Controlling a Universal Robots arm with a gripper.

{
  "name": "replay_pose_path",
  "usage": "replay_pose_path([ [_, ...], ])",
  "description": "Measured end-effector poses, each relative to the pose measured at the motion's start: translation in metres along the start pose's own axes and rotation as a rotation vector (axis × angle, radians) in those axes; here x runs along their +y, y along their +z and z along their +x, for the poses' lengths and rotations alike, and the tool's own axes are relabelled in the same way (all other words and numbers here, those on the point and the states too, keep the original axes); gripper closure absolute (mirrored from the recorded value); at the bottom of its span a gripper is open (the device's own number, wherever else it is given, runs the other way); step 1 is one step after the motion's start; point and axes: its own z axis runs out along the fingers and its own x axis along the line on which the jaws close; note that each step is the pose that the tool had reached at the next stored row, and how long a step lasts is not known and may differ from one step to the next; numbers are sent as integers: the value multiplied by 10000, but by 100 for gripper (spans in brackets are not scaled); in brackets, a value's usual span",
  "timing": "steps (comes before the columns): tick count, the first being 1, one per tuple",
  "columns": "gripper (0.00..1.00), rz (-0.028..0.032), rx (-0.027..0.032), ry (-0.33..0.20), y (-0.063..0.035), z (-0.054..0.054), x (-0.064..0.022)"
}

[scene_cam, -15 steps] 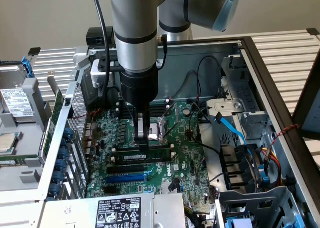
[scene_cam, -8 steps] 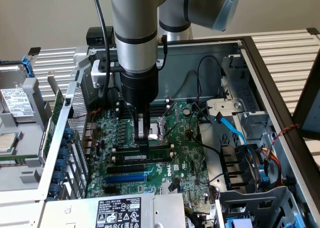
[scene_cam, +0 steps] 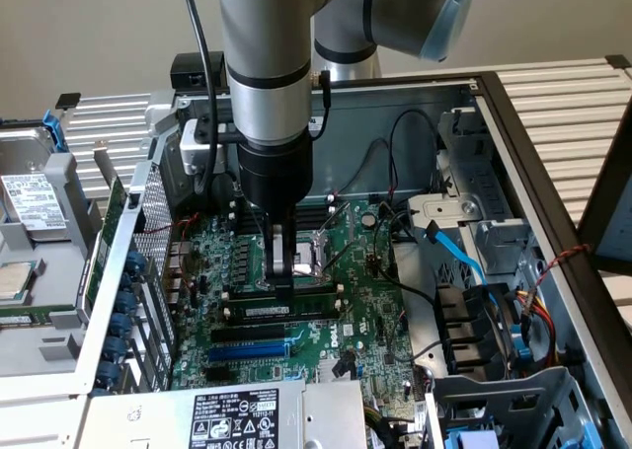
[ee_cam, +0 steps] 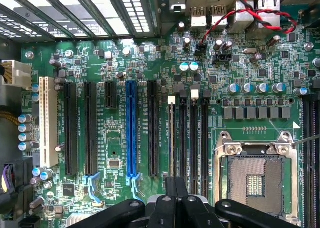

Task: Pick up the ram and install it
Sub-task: 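Press down the ram until it locks into place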

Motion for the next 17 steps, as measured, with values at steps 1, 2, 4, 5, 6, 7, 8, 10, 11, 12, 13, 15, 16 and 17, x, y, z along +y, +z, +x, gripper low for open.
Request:
replay_pose_path([
  [1,90,0,0,0,3,-1,0],
  [2,90,-2,2,0,3,0,0],
  [4,90,-2,2,0,3,0,0],
  [5,90,-1,0,0,4,0,0],
  [6,90,0,-1,0,5,0,0],
  [7,90,0,-1,1,5,0,0],
  [8,90,0,-1,1,5,-1,0],
  [10,90,0,-2,1,5,-1,0],
  [11,90,0,-1,1,5,-1,0],
  [12,90,0,-1,0,5,-1,0],
  [13,90,1,-1,0,4,-1,0],
  [15,90,1,-3,0,2,-1,0],
  [16,90,1,-4,1,0,-1,0],
  [17,90,2,-4,0,-2,-1,0],
])
